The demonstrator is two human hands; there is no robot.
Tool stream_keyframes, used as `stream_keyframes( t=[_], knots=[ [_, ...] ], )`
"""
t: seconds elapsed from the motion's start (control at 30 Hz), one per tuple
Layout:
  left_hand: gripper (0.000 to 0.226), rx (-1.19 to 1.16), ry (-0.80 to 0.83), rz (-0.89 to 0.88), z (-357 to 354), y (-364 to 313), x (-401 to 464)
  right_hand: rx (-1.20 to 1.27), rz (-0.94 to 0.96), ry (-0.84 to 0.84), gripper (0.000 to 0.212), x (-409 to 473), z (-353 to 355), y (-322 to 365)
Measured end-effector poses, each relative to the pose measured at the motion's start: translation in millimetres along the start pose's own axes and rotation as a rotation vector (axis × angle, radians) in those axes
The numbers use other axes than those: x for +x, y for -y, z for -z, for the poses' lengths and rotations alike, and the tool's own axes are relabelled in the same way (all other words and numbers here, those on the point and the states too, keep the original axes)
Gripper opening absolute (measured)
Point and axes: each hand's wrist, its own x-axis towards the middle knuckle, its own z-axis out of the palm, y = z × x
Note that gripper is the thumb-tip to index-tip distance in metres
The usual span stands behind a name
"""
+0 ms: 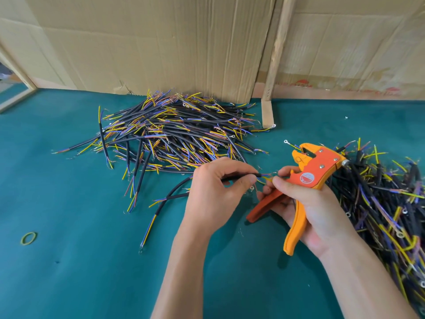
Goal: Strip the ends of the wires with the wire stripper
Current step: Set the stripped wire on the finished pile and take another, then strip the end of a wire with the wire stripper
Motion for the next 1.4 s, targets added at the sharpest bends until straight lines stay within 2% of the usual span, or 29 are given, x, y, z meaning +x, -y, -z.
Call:
stream_keyframes(
  t=[0.5, 0.6, 0.7, 0.8, 0.93, 1.13, 1.23, 1.4],
  knots=[
    [0.012, -0.01, -0.012, -0.006, 2.0, 0.6, 1.0, 0.067, -0.015, 0.026, 0.016, -1.1, 0.4, 0.7],
    [0.016, -0.024, -0.078, -0.029, 1.5, 0.8, 1.9, 0.089, -0.067, 0.007, 0.012, -2.2, 1.3, 3.8],
    [0.019, -0.008, -0.223, -0.045, 2.1, 0.8, 3.4, 0.148, -0.111, 0.02, 0.032, -3.0, 1.5, 6.4],
    [0.021, 0.053, -0.354, -0.072, 1.9, 0.6, 4.1, 0.078, -0.118, 0.092, 0.05, -3.6, 0.9, 5.4],
    [0.026, 0.1, -0.454, -0.062, 3.1, 0.2, 3.3, 0.033, -0.154, 0.173, 0.053, -4.8, 0.8, 4.4],
    [0.034, 0.157, -0.445, -0.03, 5.7, 0.5, 3.7, -0.047, -0.22, 0.254, 0.051, -6.8, -2.5, 1.4],
    [0.035, 0.142, -0.429, -0.022, 5.6, -0.6, 3.6, -0.105, -0.248, 0.271, 0.06, -7.4, -6.2, 1.8],
    [0.036, 0.12, -0.409, -0.018, 4.1, -1.6, 3.4, -0.072, -0.248, 0.276, 0.057, -8.8, -6.3, -0.7]
  ],
)
